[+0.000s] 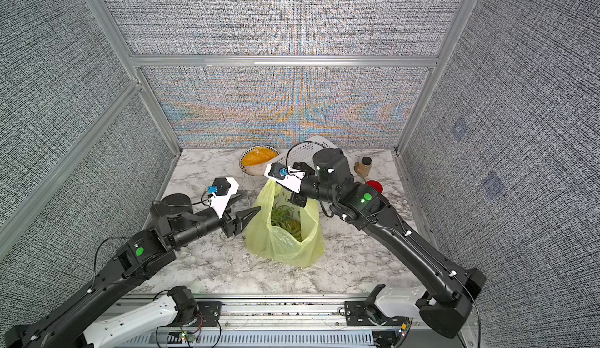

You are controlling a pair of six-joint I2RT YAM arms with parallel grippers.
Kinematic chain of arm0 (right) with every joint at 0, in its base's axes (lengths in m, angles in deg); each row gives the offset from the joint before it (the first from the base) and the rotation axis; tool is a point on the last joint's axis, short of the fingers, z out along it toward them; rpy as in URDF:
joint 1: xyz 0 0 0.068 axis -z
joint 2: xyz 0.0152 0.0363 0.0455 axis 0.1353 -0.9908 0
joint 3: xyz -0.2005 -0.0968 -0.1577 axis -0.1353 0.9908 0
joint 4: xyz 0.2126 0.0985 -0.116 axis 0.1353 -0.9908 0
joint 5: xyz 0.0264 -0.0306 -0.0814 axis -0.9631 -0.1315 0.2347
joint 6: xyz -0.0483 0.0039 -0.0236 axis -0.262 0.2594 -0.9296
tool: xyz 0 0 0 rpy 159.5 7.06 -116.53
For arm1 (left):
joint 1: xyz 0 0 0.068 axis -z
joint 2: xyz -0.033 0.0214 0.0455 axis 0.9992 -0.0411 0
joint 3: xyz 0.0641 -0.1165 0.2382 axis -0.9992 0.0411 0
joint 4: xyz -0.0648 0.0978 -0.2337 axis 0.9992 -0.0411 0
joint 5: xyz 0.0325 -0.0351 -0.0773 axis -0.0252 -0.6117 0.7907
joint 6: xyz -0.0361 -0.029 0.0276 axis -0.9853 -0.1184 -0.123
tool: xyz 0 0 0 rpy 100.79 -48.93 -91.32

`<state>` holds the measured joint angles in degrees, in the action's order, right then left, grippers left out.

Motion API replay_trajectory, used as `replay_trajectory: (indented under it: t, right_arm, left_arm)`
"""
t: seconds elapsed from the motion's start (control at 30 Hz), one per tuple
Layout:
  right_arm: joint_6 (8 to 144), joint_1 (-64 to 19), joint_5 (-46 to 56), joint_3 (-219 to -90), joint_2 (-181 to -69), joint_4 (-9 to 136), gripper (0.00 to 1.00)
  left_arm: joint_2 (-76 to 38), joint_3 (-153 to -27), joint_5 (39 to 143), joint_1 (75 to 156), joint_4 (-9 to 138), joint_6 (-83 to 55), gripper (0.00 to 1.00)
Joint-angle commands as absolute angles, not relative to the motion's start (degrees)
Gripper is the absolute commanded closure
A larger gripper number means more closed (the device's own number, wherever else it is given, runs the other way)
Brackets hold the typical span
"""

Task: Place the pineapple into a plastic bag & tie a knot
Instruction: Cross the plastic bag at the center of the board.

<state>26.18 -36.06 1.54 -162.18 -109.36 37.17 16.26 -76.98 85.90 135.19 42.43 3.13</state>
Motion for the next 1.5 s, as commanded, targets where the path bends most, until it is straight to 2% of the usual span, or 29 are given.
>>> replay_trajectory:
  t: [0.0, 0.17, 0.33, 0.6, 0.83, 0.97, 1.3, 1.47]
  right_arm:
    - [28.11, -36.09, 0.36, -162.05, -108.75, 40.19, 1.00]
    - [28.89, -36.08, -3.38, -160.87, -107.47, 41.63, 1.00]
    - [27.68, -35.92, -5.23, -159.38, -105.85, 41.44, 1.00]
    - [23.73, -34.15, -10.45, -161.88, -107.86, 36.41, 1.00]
    - [20.25, -32.30, -15.49, -165.26, -110.04, 32.20, 1.00]
    - [19.25, -32.21, -16.19, -166.39, -110.87, 30.84, 1.00]
    - [19.02, -32.08, -19.46, -167.12, -111.98, 30.34, 1.00]
    - [19.03, -32.07, -22.07, -167.04, -112.09, 30.22, 1.00]
  left_arm:
    - [13.53, -80.31, 88.79, 135.19, 40.67, 5.92, 0.28]
    - [7.62, -81.42, 92.65, 134.90, 44.05, 8.58, 0.27]
    - [5.51, -80.30, 99.38, 129.29, 48.44, 10.56, 0.27]
    - [0.42, -84.74, 120.17, 125.47, 41.40, 16.57, 0.31]
    - [-3.90, -88.34, 130.72, 117.27, 37.76, 22.21, 0.34]
    - [-8.07, -92.81, 138.32, 115.62, 31.89, 25.10, 0.35]
    - [-14.61, -95.45, 147.40, 115.60, 28.44, 28.81, 0.35]
    - [-18.10, -95.90, 148.67, 115.60, 30.90, 31.82, 0.46]
